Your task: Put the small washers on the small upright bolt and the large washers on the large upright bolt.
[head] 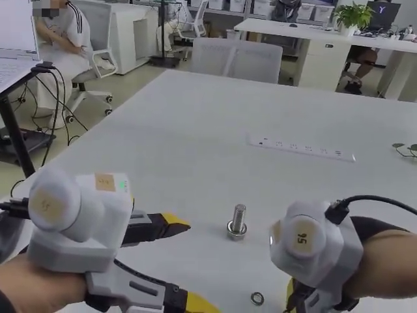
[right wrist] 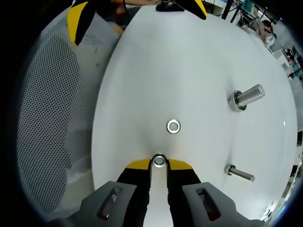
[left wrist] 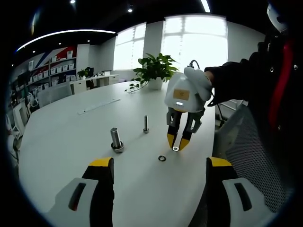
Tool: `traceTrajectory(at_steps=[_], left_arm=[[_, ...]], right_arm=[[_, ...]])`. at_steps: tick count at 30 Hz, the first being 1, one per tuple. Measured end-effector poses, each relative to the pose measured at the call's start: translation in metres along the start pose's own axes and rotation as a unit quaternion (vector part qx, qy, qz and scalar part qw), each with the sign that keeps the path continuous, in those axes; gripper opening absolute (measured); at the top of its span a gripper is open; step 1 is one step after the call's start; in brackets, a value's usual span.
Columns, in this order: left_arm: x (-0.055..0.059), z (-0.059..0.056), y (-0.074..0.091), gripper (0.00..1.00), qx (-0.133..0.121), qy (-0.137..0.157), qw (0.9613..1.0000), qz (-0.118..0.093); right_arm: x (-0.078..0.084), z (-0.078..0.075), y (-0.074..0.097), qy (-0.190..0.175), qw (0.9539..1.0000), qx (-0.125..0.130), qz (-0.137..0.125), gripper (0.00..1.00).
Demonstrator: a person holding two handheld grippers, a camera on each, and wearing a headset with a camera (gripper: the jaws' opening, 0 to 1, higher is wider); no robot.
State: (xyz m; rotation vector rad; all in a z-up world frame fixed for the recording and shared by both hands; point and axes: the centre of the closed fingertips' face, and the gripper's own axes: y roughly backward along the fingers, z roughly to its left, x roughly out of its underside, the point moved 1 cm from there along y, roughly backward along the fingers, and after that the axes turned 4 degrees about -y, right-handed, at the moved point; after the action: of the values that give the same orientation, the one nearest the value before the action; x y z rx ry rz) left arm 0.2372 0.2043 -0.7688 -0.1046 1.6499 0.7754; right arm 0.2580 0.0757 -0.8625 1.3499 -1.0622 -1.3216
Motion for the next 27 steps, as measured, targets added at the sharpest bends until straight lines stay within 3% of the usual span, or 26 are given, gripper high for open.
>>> traceTrajectory(at_steps=[27], left_arm=[[0.001,-0.001,-0.003,0.79,0.003,0.002,0.9999,0.01]], right_arm=[[0.048,-0.052,0.048,-0.064,0.9971,0.04,0.002,0.13]])
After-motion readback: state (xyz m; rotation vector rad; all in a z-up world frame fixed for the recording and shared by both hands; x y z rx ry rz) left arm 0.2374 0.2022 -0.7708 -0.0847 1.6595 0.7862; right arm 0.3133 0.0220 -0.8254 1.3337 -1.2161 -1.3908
